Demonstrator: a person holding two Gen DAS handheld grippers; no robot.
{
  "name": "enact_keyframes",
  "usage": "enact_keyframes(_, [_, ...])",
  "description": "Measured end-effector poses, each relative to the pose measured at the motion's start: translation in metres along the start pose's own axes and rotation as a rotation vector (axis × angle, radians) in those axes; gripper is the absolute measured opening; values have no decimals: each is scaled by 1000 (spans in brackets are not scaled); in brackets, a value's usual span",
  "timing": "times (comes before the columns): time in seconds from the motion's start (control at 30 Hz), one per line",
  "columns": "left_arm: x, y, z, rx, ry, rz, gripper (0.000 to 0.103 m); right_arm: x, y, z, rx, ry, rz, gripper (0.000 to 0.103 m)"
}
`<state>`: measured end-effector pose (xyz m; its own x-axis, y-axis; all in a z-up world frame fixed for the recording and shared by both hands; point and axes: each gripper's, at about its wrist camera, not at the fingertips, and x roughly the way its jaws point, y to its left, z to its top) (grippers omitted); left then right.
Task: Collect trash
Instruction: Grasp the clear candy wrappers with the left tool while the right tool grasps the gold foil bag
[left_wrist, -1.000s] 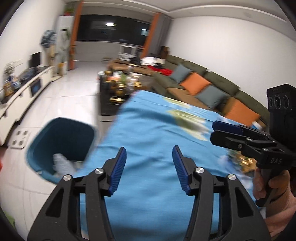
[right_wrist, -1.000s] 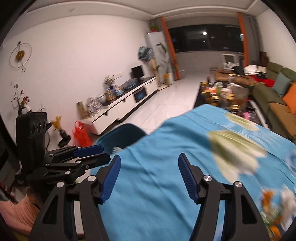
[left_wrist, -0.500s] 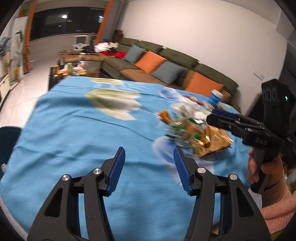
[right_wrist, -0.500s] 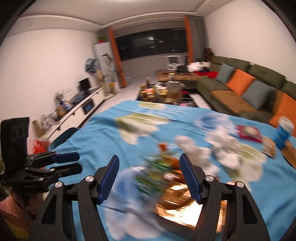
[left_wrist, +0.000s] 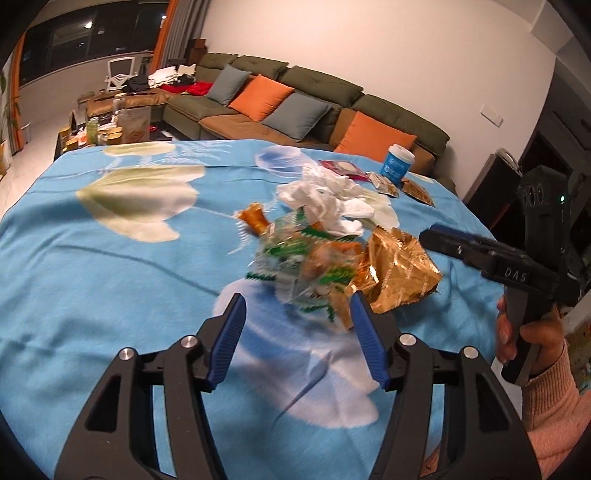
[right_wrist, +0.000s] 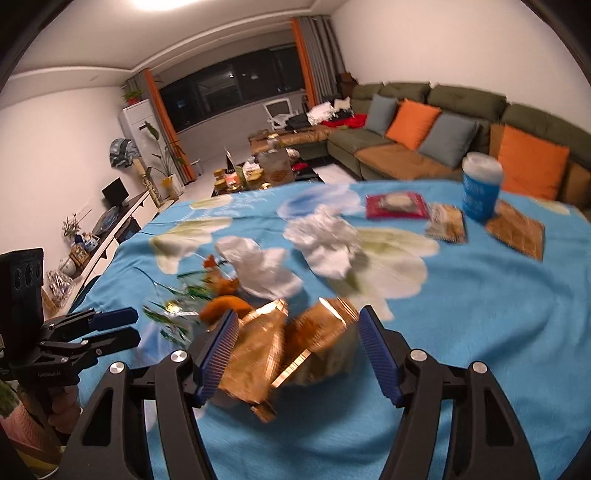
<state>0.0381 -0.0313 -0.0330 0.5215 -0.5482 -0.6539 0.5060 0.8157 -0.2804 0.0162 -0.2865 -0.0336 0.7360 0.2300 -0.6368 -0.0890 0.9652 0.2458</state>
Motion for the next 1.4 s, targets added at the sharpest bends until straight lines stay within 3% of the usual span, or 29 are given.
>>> enact_keyframes(0.33, [27, -10, 14, 19, 43, -21, 43, 8, -31, -12, 127, 35, 73, 63])
enact_keyframes(0.4, [30, -11, 14, 20, 53, -29, 33, 13, -36, -12, 148, 55, 84, 52])
enact_keyframes(0.5, [35, -11, 13, 22, 66, -34, 20, 21, -37, -14, 170, 82, 116, 44])
enact_keyframes(0.7, [30, -9, 11, 23, 51, -58, 6, 16, -33, -12, 150, 63, 126, 28])
enact_keyframes(1.07, [3, -4, 8, 22, -2, -68, 2, -4, -22, 4, 75, -1, 51, 23])
enact_keyframes(1.4, [-29, 10, 1, 7, -58, -24, 2, -7, 0, 10, 12, -9, 93, 26])
